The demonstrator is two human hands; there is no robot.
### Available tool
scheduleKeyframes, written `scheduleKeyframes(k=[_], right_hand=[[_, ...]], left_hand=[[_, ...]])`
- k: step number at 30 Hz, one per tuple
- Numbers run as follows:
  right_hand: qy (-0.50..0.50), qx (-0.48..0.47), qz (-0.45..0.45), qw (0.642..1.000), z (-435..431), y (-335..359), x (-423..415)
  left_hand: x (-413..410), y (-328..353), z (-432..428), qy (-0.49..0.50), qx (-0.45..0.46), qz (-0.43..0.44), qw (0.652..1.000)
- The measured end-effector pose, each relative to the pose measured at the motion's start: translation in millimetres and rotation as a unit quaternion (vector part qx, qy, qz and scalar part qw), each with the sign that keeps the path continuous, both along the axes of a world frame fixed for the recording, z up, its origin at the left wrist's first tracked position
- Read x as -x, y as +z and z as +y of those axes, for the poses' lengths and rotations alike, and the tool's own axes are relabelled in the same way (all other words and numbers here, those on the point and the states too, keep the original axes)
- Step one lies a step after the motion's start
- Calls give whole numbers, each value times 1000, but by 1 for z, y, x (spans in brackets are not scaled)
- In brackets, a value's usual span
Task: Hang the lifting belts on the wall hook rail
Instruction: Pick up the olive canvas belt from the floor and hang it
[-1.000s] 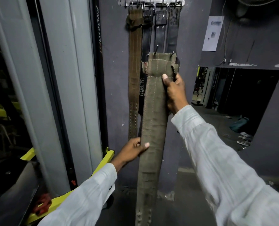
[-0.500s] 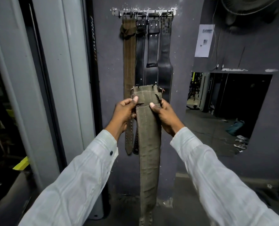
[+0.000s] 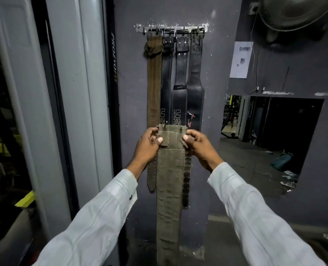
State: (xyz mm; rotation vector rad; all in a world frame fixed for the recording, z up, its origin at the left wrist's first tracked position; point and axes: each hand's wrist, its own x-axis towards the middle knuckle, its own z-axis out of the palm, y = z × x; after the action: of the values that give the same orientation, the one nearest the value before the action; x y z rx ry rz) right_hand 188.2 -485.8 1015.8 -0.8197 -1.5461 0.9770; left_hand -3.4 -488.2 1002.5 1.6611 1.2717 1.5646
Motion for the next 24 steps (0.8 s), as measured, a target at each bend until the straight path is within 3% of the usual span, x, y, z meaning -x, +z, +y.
scheduleKeyframes(k=[6, 17, 24], right_hand=[[-7, 32, 9, 999, 6, -4, -7], [-17, -34, -81, 996, 17, -22, -17], [-145, -73, -51, 985, 40, -34, -7]], left_hand=[[-18, -4, -2, 50, -28, 57, 997], [-30, -19, 17, 69, -25, 87, 993], [-45, -25, 32, 157, -28, 99, 982]])
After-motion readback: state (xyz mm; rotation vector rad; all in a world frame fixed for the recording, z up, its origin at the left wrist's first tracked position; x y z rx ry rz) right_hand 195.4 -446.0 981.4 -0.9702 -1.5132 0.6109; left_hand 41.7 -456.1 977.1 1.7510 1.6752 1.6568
